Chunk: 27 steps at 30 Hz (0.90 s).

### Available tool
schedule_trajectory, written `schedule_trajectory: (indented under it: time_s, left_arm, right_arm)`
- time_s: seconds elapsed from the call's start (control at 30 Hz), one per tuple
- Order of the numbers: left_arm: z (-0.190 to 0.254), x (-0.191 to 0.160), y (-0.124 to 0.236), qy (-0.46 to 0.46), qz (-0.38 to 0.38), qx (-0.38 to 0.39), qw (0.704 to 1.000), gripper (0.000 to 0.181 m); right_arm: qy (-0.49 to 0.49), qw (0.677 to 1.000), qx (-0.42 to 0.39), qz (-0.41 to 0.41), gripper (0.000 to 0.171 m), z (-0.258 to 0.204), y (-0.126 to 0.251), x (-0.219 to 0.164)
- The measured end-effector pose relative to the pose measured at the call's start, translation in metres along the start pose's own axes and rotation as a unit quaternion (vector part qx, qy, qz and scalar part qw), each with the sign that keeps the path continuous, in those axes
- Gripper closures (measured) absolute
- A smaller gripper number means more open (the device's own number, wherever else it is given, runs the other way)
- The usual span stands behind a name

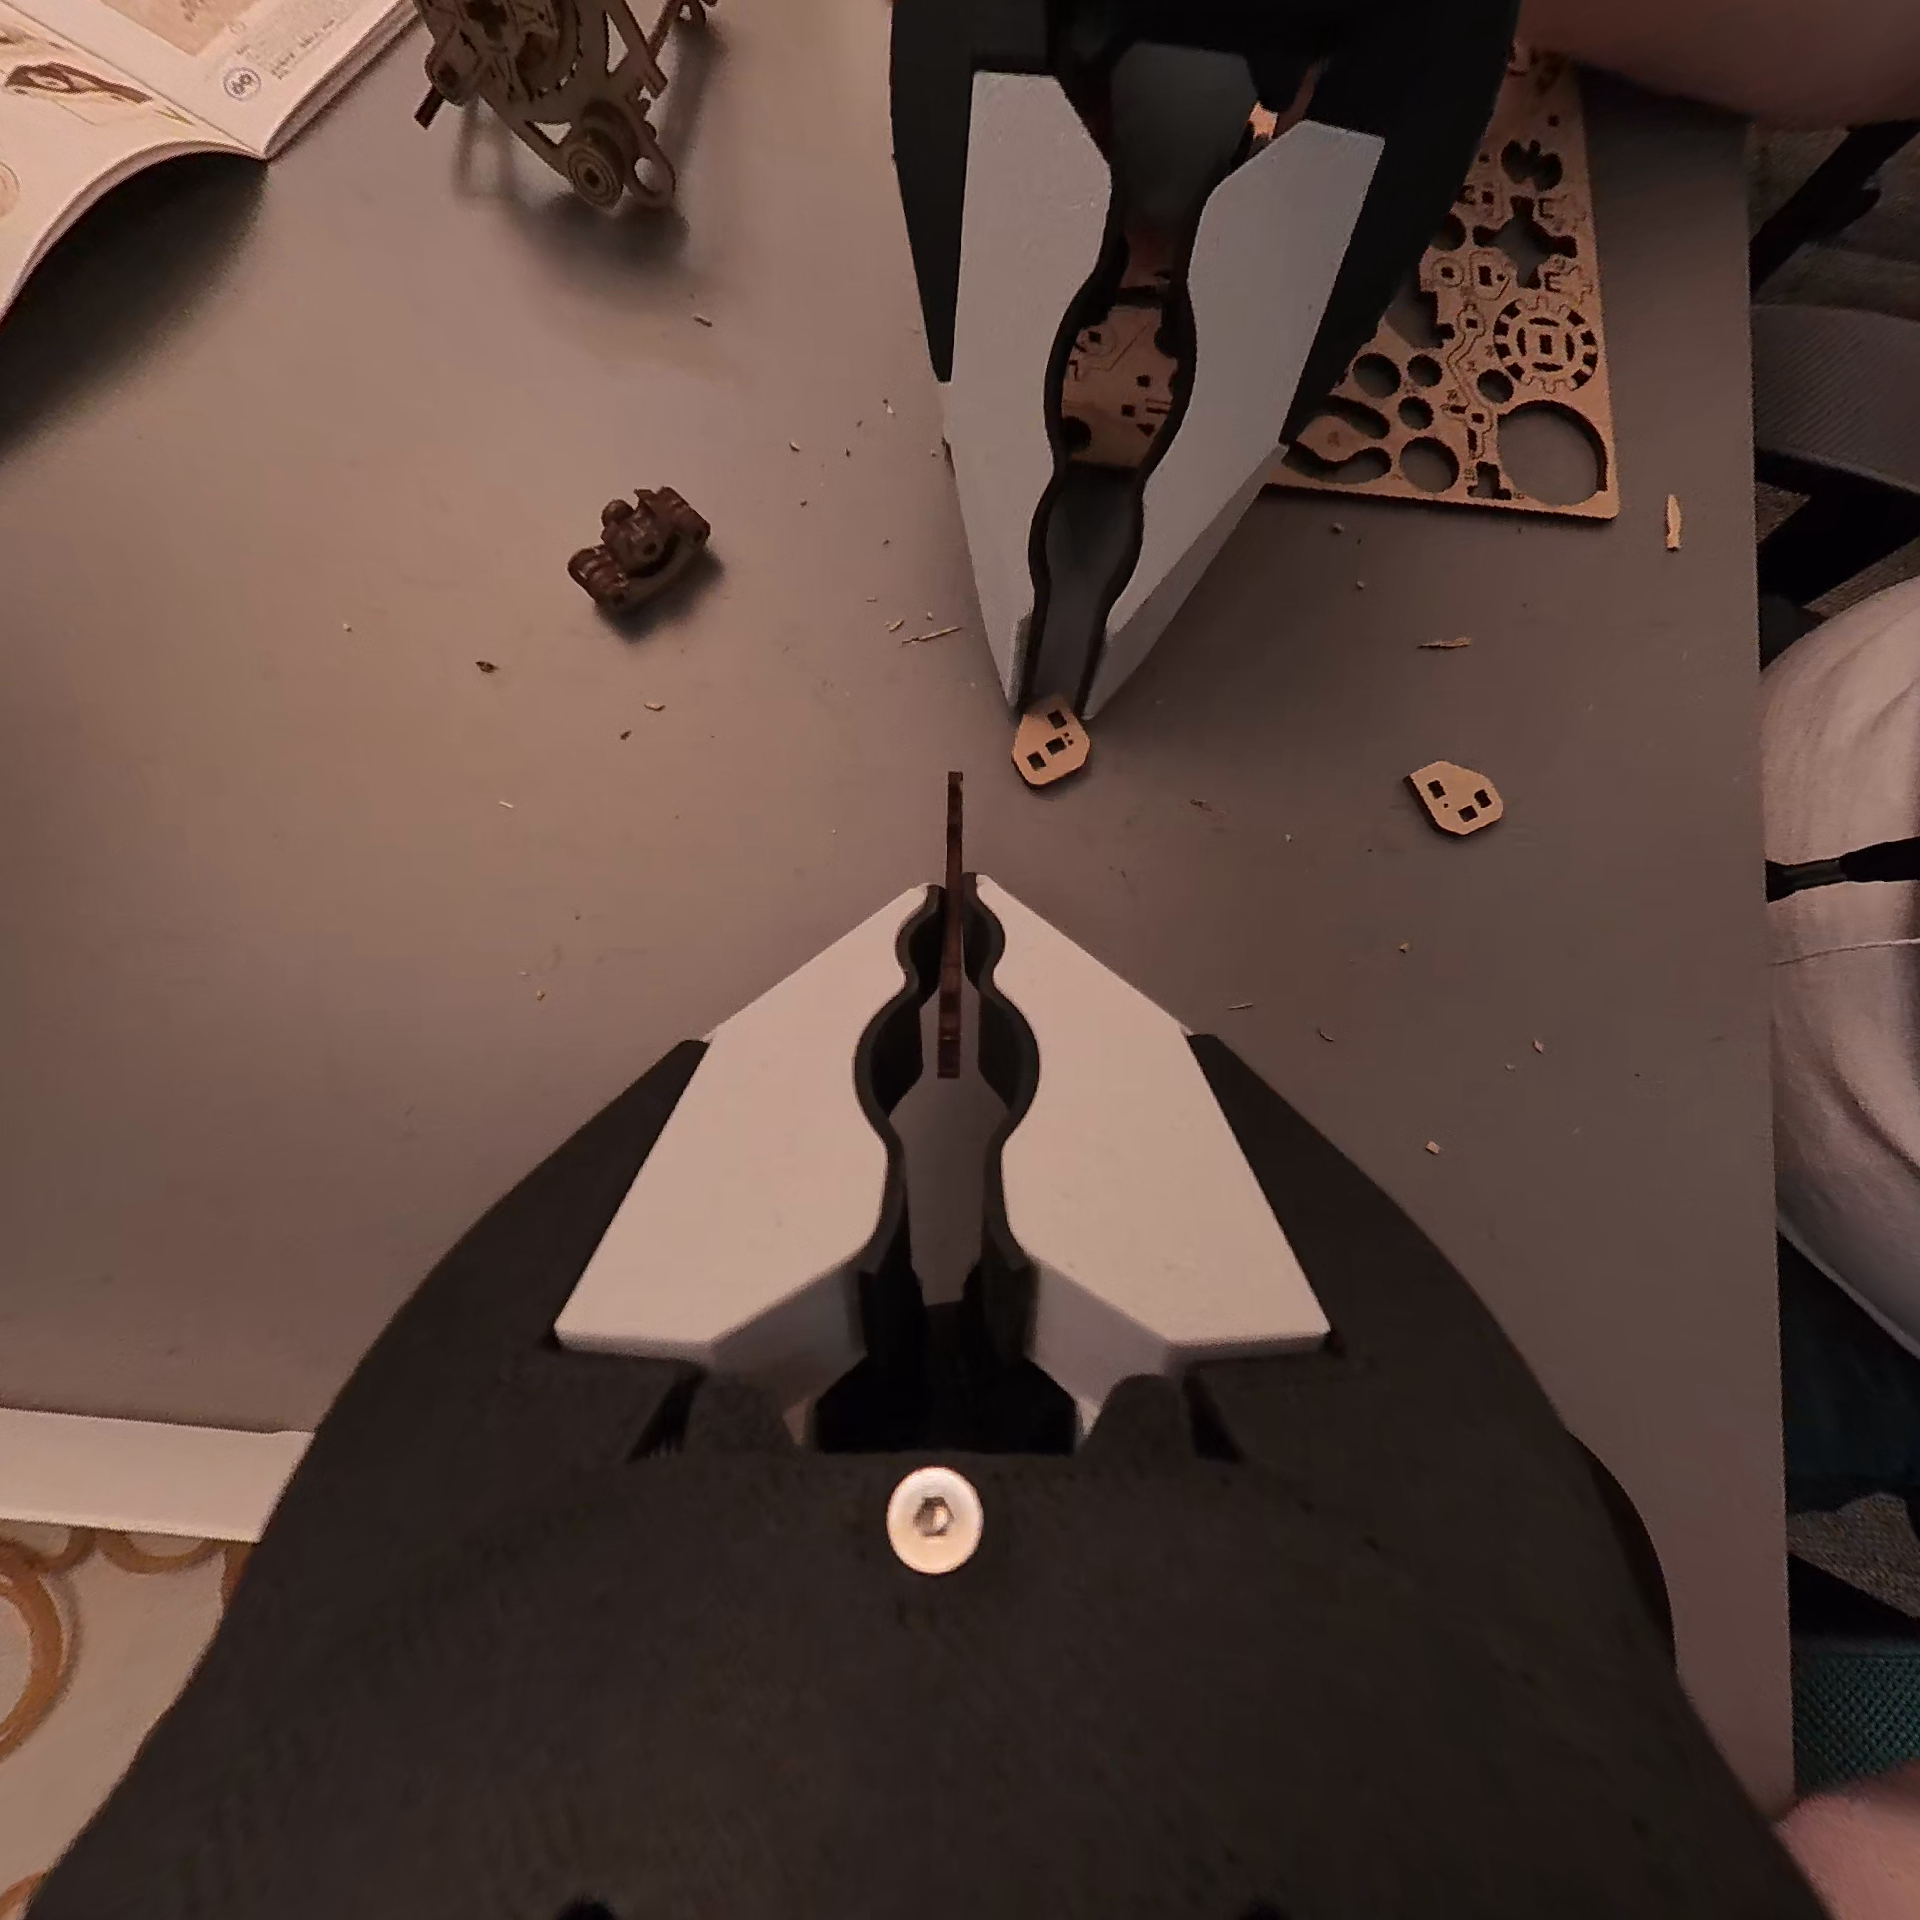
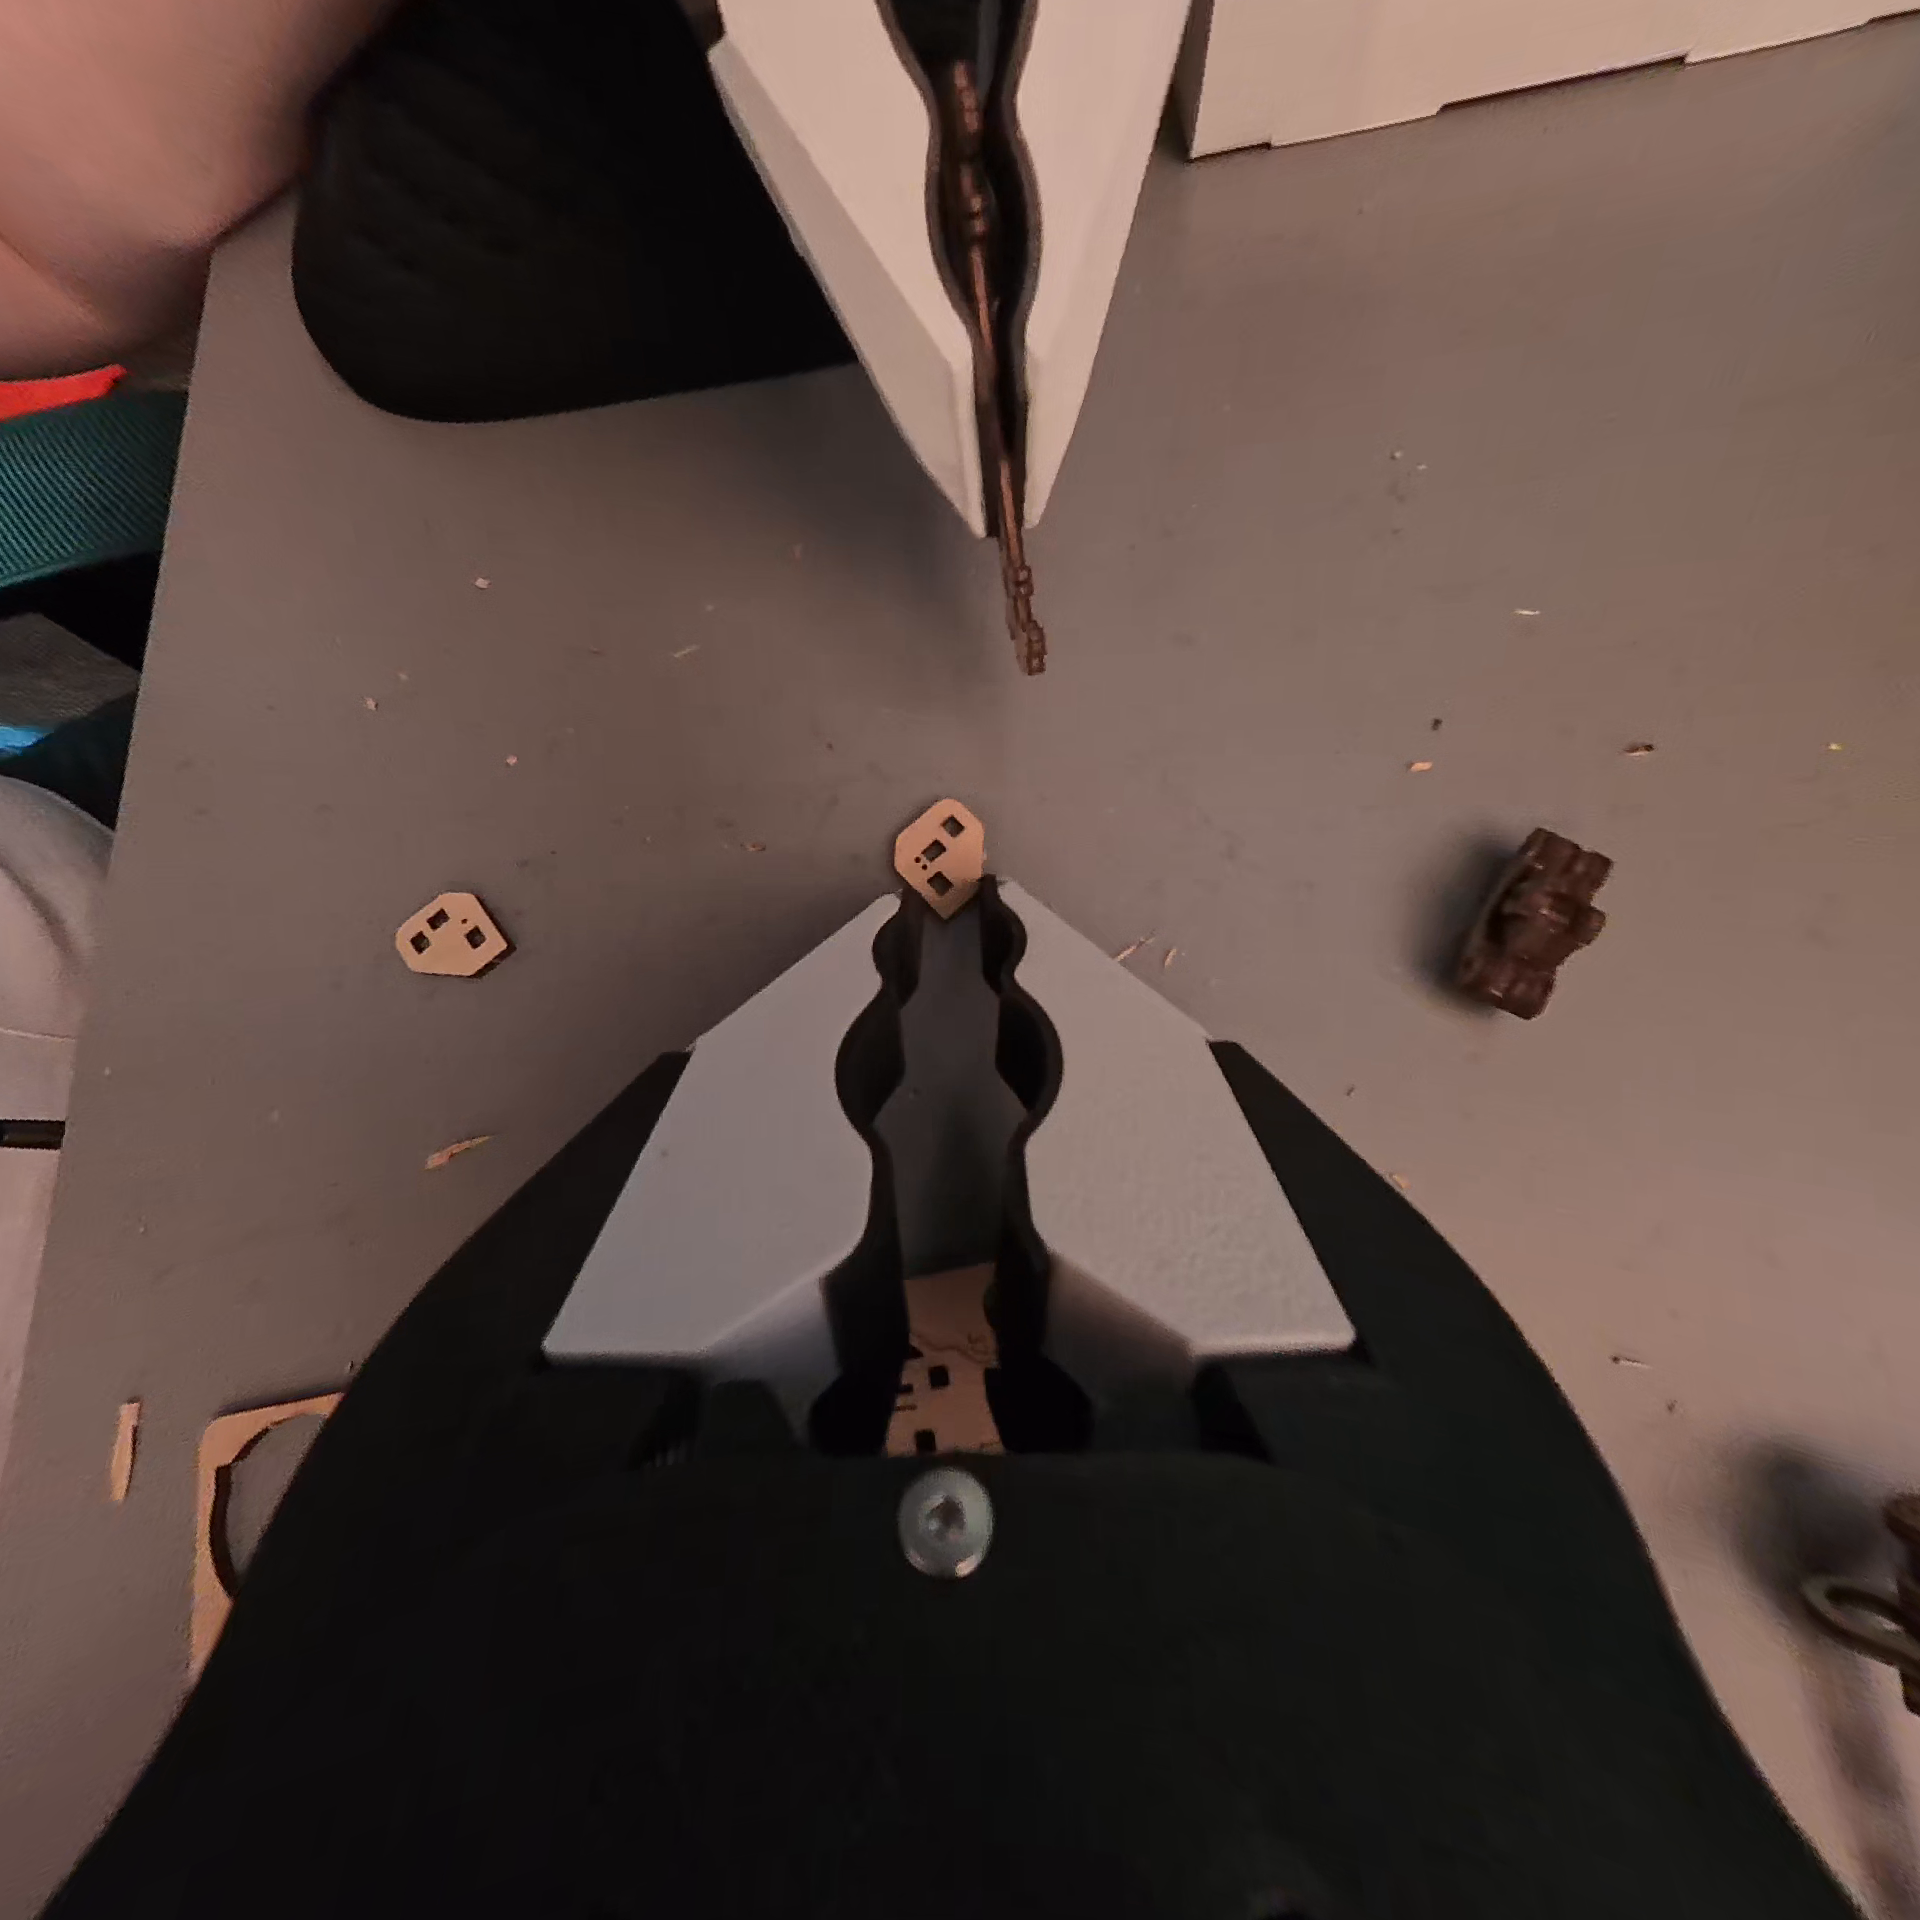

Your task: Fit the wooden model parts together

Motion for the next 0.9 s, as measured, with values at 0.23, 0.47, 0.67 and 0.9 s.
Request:
schedule_trajectory:
  time_s: [0.23,0.47,0.67,0.9]
  left_arm:
    - [0.002,-0.001,-0.002,-0.002,-0.007,-0.004,1.0,0.18]
    - [0.003,-0.001,-0.004,-0.004,-0.009,-0.005,1.0,0.18]
    - [0.002,0.0,-0.003,-0.003,-0.005,-0.004,1.0,0.18]
    - [0.002,0.0,-0.004,0.0,-0.004,-0.009,1.0,0.18]
  right_arm:
    - [0.003,0.999,-0.04,-0.006,0.162,-0.001,0.003,0.004]
    - [0.023,0.996,-0.09,-0.002,0.162,-0.005,0.006,0.013]
    - [-0.004,0.995,-0.102,0.007,0.162,0.001,0.011,0.014]
    - [-0.015,0.994,-0.109,0.007,0.162,0.004,0.014,0.013]
Point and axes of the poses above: each gripper's, where its closed fingertips meet, y back along the fingers, x out of its top, z = x × y across the jaws, the point moved 4 cm from there along y, back along the fingers, and after that the axes turned 4 degrees about -z, right-handed, at the moved point
